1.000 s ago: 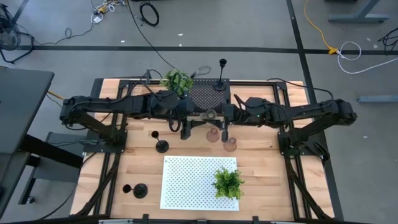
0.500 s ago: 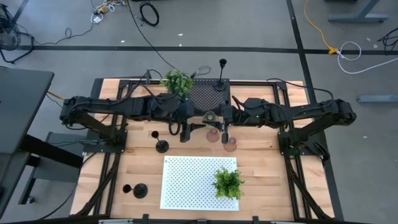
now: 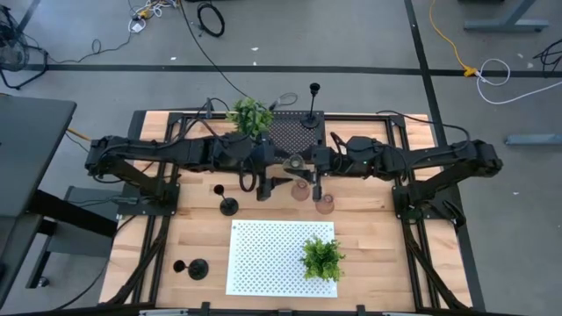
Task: Pick & Place candle stick holders
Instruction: Put the small green glass candle holder on the white shelf
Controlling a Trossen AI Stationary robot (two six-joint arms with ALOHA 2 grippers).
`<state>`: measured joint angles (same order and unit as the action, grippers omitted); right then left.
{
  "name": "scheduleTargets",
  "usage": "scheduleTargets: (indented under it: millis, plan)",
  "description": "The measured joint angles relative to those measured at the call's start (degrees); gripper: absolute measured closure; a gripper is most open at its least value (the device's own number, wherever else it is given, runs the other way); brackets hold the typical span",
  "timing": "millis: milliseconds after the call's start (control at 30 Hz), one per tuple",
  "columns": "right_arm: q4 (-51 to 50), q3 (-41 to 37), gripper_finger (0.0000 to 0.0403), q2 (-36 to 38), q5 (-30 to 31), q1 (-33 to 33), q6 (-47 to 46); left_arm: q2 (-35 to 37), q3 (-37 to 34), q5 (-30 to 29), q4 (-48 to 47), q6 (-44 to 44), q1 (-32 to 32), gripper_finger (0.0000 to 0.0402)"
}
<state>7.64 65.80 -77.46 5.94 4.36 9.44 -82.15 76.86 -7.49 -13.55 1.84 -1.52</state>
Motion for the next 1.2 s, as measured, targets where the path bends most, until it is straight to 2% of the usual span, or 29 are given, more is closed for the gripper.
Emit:
scheduleTargets:
  millis: [367, 600, 800, 1200]
  plan:
    - [7.8, 0.0, 0.0278, -4.2, -0.8, 0.0, 1.6, -0.5, 0.0, 0.0, 0.5, 0.0, 0.0, 0.0071]
    - [6.1, 1.2, 0.0278, -4.2, -0.6, -0.2, 1.8, -1.0, 0.1, -0.8, -0.1, 0.0, 0.3, 0.0074]
    - [4.6, 1.2, 0.0278, -4.2, -0.3, -0.3, 0.8, -1.2, 0.1, -0.5, -0.1, 0.3, 0.7, 0.0117]
    - [3.6, 1.2, 0.0278, -4.1, -0.3, -0.3, 0.6, -1.2, 0.0, -0.5, -0.2, 0.4, 0.6, 0.0117]
